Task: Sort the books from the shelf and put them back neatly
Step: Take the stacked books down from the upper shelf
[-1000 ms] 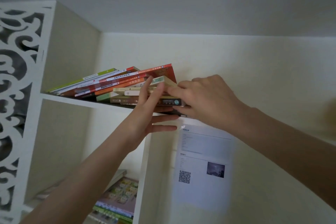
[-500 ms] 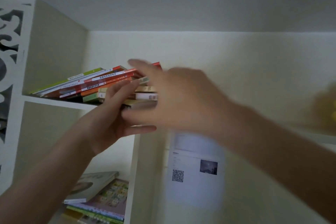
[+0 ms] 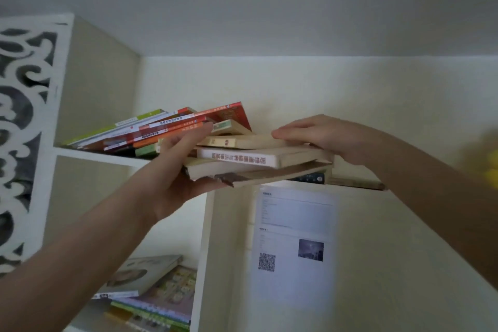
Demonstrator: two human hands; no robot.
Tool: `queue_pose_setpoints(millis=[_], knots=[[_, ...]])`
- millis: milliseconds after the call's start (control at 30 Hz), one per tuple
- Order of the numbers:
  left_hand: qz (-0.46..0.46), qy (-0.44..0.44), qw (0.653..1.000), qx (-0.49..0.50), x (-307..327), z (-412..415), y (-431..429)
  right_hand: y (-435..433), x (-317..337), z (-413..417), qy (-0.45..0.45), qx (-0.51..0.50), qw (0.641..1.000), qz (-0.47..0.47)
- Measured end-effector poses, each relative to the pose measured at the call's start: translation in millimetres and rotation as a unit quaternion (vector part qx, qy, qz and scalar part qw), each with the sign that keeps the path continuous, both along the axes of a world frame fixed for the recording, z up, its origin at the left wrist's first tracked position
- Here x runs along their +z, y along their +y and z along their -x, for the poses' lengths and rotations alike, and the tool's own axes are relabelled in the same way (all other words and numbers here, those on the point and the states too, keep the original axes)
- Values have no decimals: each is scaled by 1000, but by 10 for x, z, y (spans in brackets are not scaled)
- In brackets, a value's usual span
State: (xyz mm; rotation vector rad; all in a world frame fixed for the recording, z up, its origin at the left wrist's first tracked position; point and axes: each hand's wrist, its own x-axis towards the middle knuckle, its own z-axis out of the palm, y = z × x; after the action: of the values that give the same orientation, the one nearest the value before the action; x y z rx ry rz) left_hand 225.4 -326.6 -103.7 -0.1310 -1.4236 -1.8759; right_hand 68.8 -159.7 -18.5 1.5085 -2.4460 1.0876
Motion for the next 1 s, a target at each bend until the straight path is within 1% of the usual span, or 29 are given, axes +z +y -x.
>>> queue_pose_setpoints(millis=[33, 167, 233, 300, 333, 400, 433, 467, 533, 567, 600, 667, 700, 767, 800, 867, 900, 933, 1000], knots=[[6, 4, 1000, -14, -27, -25, -57, 13, -4, -49, 6, -1, 1000, 7], [24, 0, 1000, -18, -101, -194, -136, 102, -87, -303, 0, 7, 999, 38], [29, -24, 999, -23, -131, -235, -147, 126, -207, -397, -23, 24, 998, 57], [14, -39, 999, -29, -219, -231, -199, 165, -344, -457, -48, 35, 995, 81], [13, -57, 998, -17, -258, -244, -202, 188, -403, -466, -56, 40, 993, 96], [-8, -52, 999, 12, -321, -249, -263, 239, -509, -498, -71, 57, 987, 135], [-25, -31, 999, 20, -341, -204, -339, 258, -566, -525, -73, 67, 983, 153], [-32, -33, 998, 51, -311, -207, -294, 268, -632, -554, -67, 75, 981, 166], [-21, 10, 996, 91, -307, -145, -352, 254, -780, -623, -30, 76, 981, 177], [-28, 41, 995, 88, -354, -92, -436, 244, -856, -641, -19, 74, 980, 184], [-36, 24, 995, 88, -353, -81, -405, 231, -927, -638, -21, 76, 978, 193], [-21, 13, 995, 102, -452, -50, -417, 237, -1042, -629, -62, 87, 972, 208], [-10, 21, 996, 89, -482, -58, -432, 251, -1087, -626, -81, 94, 969, 215], [1, 31, 995, 99, -517, -39, -473, 272, -1155, -599, -98, 102, 962, 236], [8, 30, 992, 121, -492, -27, -473, 278, -1165, -594, -117, 111, 957, 242], [21, 31, 991, 127, -443, -33, -463, 292, -1134, -593, -189, 135, 938, 257], [29, 36, 991, 123, -444, -17, -494, 305, -1103, -584, -204, 134, 932, 266], [27, 29, 990, 135, -421, -23, -463, 310, -1064, -539, -177, 111, 936, 282], [29, 31, 991, 127, -416, -22, -426, 352, -965, -429, -72, 22, 946, 316]])
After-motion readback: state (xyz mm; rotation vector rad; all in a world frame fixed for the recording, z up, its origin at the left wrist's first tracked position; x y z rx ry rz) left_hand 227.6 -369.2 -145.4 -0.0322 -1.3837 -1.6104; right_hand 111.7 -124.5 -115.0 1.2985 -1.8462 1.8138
